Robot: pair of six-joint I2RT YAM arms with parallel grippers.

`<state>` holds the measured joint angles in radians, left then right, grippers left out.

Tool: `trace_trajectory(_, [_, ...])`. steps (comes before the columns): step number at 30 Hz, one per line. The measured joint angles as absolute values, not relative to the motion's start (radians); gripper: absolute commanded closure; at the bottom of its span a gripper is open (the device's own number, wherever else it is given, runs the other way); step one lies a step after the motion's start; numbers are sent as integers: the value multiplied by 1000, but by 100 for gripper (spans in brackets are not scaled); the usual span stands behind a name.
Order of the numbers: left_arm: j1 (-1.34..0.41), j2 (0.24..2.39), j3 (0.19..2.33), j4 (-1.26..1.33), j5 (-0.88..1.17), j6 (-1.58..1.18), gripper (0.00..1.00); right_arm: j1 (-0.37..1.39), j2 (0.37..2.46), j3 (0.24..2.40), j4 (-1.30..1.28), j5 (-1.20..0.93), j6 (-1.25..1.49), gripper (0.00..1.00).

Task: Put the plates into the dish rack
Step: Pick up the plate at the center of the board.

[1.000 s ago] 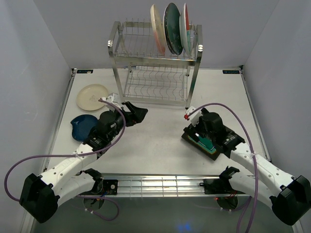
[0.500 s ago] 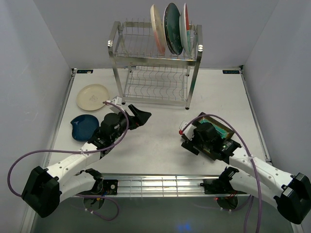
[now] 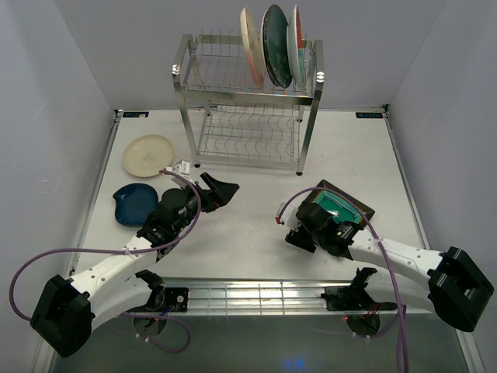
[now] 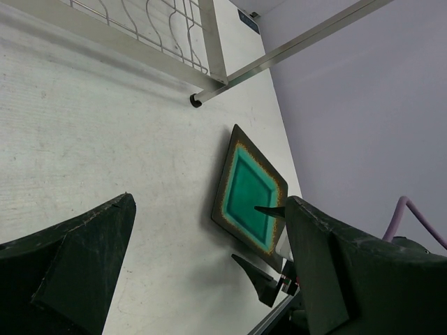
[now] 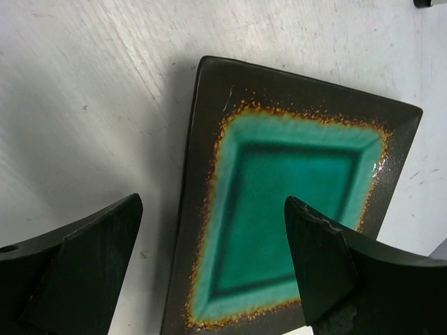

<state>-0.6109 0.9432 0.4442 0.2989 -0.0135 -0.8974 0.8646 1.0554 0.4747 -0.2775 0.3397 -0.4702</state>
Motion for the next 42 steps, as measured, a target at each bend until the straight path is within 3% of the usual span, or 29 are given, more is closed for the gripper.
trace_trajectory(12, [-611, 954, 383, 346, -13, -920, 2, 867, 1170, 474, -213, 421, -463, 30])
trace_trajectory(17, [-611, 963, 353, 382, 5, -932, 2, 888, 1172, 474, -208, 434, -458, 47])
trace_trajectory(24, [-611, 976, 321, 406, 19, -944, 2, 936, 1172, 459, -199, 471, -452, 53])
trace_trajectory(35, [-611, 1004, 318, 450, 30, -952, 2, 970, 1235, 454, -163, 556, -449, 54])
trace_trajectory(42, [-614, 1013, 316, 458, 34, -955, 2, 978, 1261, 454, -147, 586, -445, 62])
